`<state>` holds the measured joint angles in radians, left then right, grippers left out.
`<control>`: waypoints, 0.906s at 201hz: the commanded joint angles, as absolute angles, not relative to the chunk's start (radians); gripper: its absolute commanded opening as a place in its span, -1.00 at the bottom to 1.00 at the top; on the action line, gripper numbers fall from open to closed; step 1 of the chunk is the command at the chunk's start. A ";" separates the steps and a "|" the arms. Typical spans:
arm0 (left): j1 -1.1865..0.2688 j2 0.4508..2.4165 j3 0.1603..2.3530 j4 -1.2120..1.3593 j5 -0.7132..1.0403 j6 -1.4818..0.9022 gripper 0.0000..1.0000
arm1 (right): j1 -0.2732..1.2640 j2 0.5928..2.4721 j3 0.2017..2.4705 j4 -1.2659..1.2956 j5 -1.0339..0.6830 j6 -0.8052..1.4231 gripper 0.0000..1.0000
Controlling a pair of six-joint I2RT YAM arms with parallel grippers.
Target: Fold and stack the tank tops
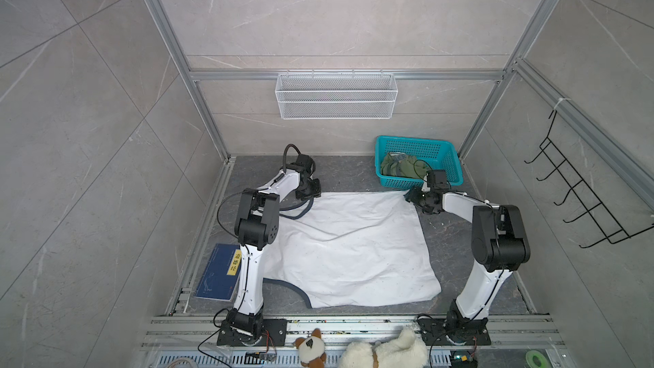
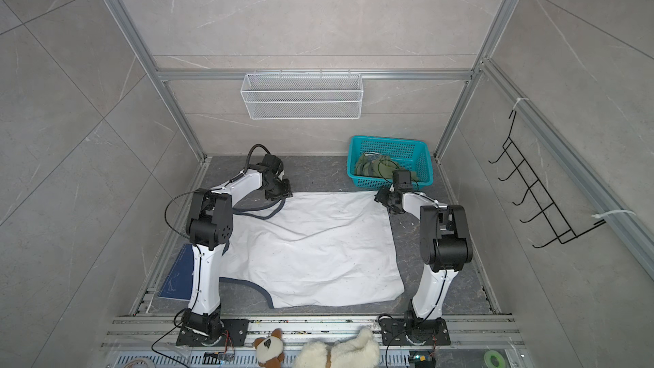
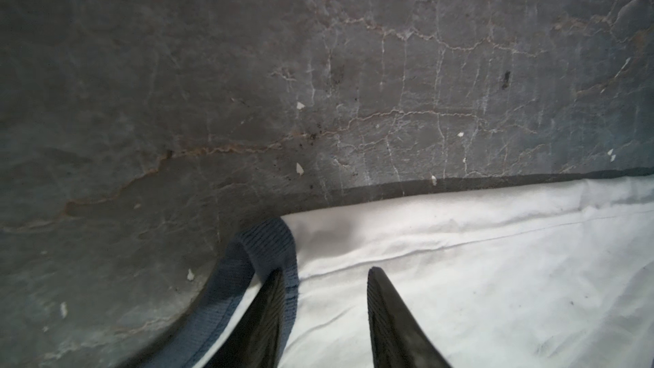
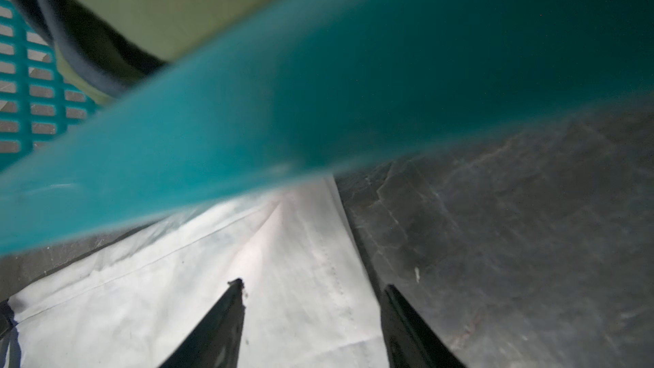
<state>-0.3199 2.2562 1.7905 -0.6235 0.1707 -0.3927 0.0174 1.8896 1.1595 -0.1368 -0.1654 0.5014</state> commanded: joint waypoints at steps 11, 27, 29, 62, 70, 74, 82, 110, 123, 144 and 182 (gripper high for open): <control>-0.333 2.127 1.717 -0.605 0.100 -0.384 -0.08 | 0.017 1.891 1.171 -0.125 -0.186 0.502 0.27; -0.329 2.131 1.717 -0.604 0.097 -0.383 -0.08 | 0.017 1.892 1.167 -0.123 -0.186 0.501 0.27; -0.330 2.136 1.721 -0.607 0.098 -0.382 -0.07 | 0.017 1.892 1.166 -0.123 -0.186 0.500 0.27; -0.330 2.199 1.765 -0.628 0.115 -0.380 -0.16 | 0.015 1.888 1.163 -0.127 -0.184 0.499 0.27; -0.329 2.212 1.775 -0.629 0.121 -0.381 -0.20 | 0.016 1.887 1.164 -0.131 -0.180 0.497 0.27; -0.329 2.219 1.781 -0.634 0.119 -0.384 -0.21 | 0.016 1.886 1.164 -0.133 -0.179 0.497 0.27; -0.329 2.234 1.795 -0.645 0.114 -0.388 -0.23 | 0.015 1.887 1.164 -0.134 -0.179 0.495 0.27; -0.330 2.242 1.793 -0.648 0.091 -0.390 -0.20 | 0.013 1.886 1.163 -0.134 -0.182 0.494 0.27; -0.328 2.243 1.795 -0.657 0.084 -0.385 -0.20 | 0.013 1.885 1.162 -0.134 -0.182 0.495 0.27; -0.329 2.234 1.780 -0.660 0.070 -0.378 -0.12 | 0.012 1.887 1.163 -0.133 -0.185 0.495 0.27; -0.329 2.240 1.772 -0.643 0.090 -0.375 -0.04 | 0.011 1.887 1.161 -0.130 -0.188 0.498 0.27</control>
